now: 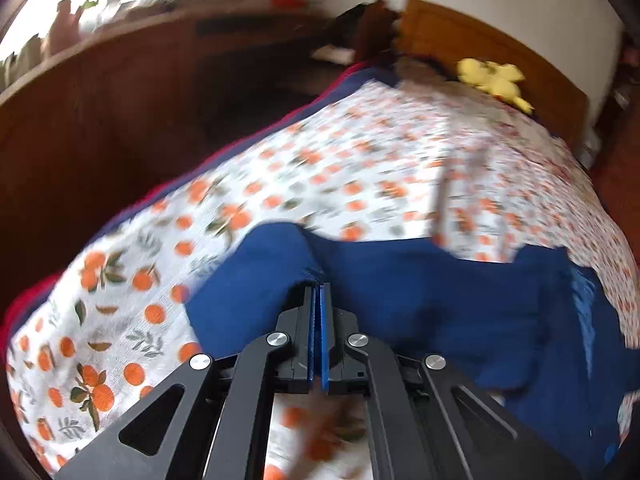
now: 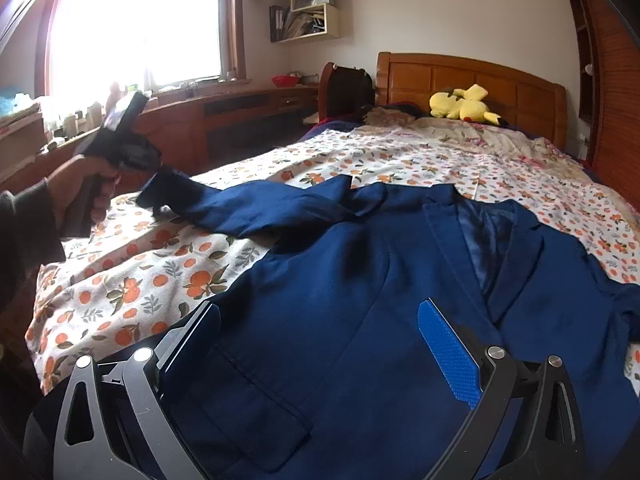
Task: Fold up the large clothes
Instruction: 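Lift the sleeve with the left gripper and lay it across the jacket body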
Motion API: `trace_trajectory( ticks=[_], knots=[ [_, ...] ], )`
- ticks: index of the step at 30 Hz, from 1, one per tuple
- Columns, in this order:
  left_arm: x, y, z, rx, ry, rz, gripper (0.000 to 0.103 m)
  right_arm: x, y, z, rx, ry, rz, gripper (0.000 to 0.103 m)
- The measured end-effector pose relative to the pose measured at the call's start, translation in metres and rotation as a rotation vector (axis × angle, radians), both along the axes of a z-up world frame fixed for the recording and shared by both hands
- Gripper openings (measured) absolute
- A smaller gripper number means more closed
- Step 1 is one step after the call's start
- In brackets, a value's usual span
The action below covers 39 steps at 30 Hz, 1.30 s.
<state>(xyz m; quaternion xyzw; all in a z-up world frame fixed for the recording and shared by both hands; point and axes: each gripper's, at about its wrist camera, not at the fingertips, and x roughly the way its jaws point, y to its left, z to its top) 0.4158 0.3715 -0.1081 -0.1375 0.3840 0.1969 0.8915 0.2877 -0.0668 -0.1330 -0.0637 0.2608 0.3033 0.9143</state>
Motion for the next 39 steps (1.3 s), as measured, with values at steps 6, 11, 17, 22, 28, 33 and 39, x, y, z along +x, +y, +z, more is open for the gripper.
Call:
trace_trajectory(
  ticks=[6,11,17,22,28,33,39],
  knots=[
    [0.001,-0.091,0.047,0.097,-0.052,-0.152,0.001,-0.012,-0.030,0.014,0.016,-0.032,-0.030,0.096],
    [0.001,-0.158,0.074,0.131,-0.075,-0.242,0.001,-0.013,-0.069,0.023,0.040,-0.042,-0.084,0.096],
    [-0.007,-0.226,0.091,0.169,-0.099,-0.327,0.001,-0.010,-0.105,0.030,0.063,-0.046,-0.138,0.096],
    [-0.019,-0.266,0.099,0.176,-0.119,-0.387,0.001,-0.007,-0.121,0.034,0.077,-0.049,-0.162,0.096],
    [-0.049,-0.320,0.108,0.171,-0.157,-0.489,0.002,-0.004,-0.136,0.034,0.083,-0.045,-0.189,0.096],
    [-0.069,-0.341,0.097,0.131,-0.160,-0.534,0.006,-0.001,-0.143,0.037,0.084,-0.055,-0.211,0.096],
    [-0.093,-0.344,0.079,0.138,-0.169,-0.549,0.058,0.002,-0.148,0.041,0.109,-0.051,-0.219,0.096]
  ],
)
